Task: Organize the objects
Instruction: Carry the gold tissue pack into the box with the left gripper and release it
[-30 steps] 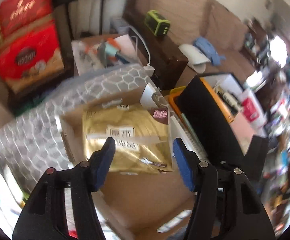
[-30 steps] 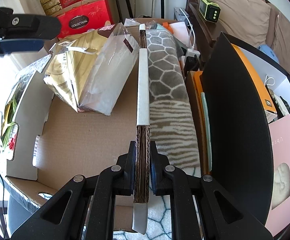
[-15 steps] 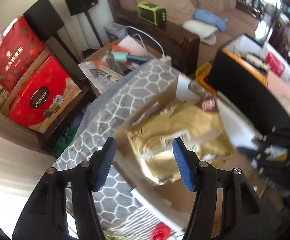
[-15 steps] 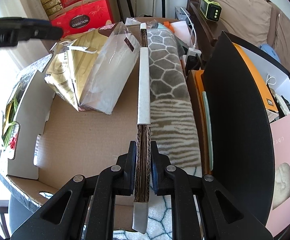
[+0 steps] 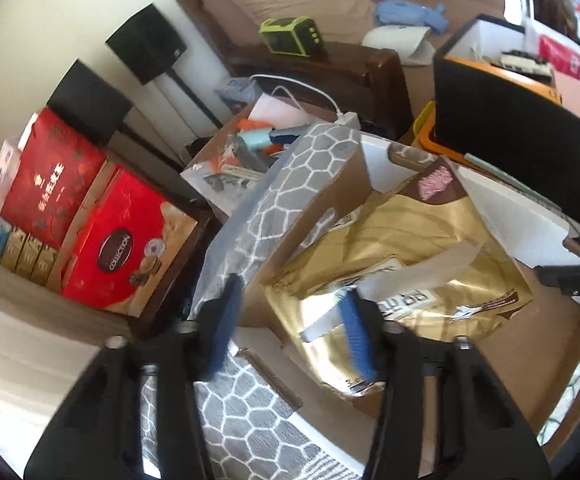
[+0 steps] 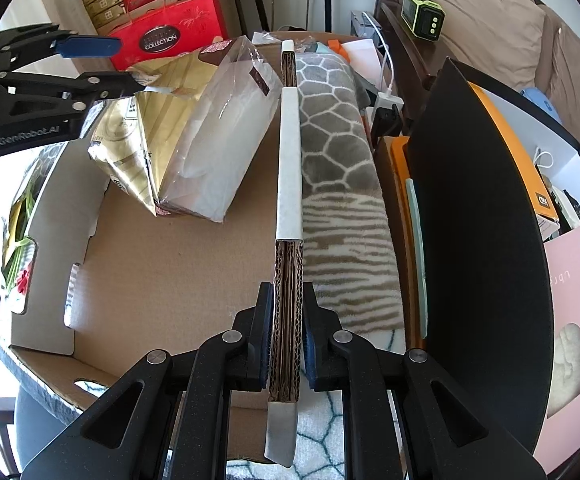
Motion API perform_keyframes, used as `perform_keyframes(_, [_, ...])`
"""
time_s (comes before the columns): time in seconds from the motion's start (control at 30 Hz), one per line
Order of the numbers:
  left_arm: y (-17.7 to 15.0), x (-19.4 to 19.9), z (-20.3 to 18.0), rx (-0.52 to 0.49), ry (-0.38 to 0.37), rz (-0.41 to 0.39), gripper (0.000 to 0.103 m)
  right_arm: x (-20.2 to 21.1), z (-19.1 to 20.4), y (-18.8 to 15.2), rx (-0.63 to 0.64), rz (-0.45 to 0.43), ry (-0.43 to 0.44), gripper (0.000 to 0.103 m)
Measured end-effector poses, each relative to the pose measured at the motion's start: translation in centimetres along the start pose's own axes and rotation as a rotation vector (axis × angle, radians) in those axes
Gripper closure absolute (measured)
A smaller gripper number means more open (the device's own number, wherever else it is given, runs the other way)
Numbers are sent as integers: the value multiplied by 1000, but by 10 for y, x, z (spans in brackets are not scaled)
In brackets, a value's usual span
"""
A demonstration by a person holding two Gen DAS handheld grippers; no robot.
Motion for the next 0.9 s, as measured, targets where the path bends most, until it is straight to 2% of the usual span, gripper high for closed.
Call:
perform_keyframes(0.03, [1, 0, -3, -3, -20, 5, 84, 0, 0, 0, 0, 0, 0, 90])
perform_keyframes(0.07, [0, 0, -5, -4, -45, 8, 94, 0, 0, 0, 0, 0, 1, 90])
perform_keyframes(0.17, [-1, 0, -7, 6, -47, 10, 102, -1, 0, 0, 1, 1, -1, 90])
perform_keyframes(0.3, [1, -1, 5, 163, -106, 84, 103, -2, 0, 0, 1, 1, 2, 90])
perform_keyframes(0.37, [2, 1, 8, 202, -112, 94, 103, -3, 0, -1, 2, 3, -2, 90])
perform_keyframes(0.47, [4, -4, 17, 328, -130, 157, 103, -3, 1, 0, 2, 3, -7, 90])
perform_keyframes(0.5, [5, -5, 19, 354, -134, 160, 103, -3, 1, 0, 2, 4, -8, 90])
perform_keyframes(0.6, [10, -13, 25, 402, -76, 152, 103, -3, 1, 0, 4, 3, -7, 90])
perform_keyframes(0.67, [9, -21, 32, 486, -76, 175, 103, -3, 2, -1, 6, 5, -7, 90])
perform_keyframes(0.77, [5, -33, 45, 635, -128, 208, 103, -2, 1, -1, 4, 4, -4, 90])
perform_keyframes(0.83, [6, -37, 44, 628, -144, 199, 102, -2, 0, -1, 3, 6, -4, 90])
perform_keyframes(0.9, [8, -34, 39, 576, -118, 179, 97, -2, 0, -1, 6, 6, -6, 90])
Point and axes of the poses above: each gripper's, at about its wrist camera, not at the fingertips, and x roughly against the way its jaws point, z to its left, y to its top, the point moved 3 cm from there along -x, roughly the way its jaws point, and after that the axes turned 8 degrees about x, right-handed, at the moved point
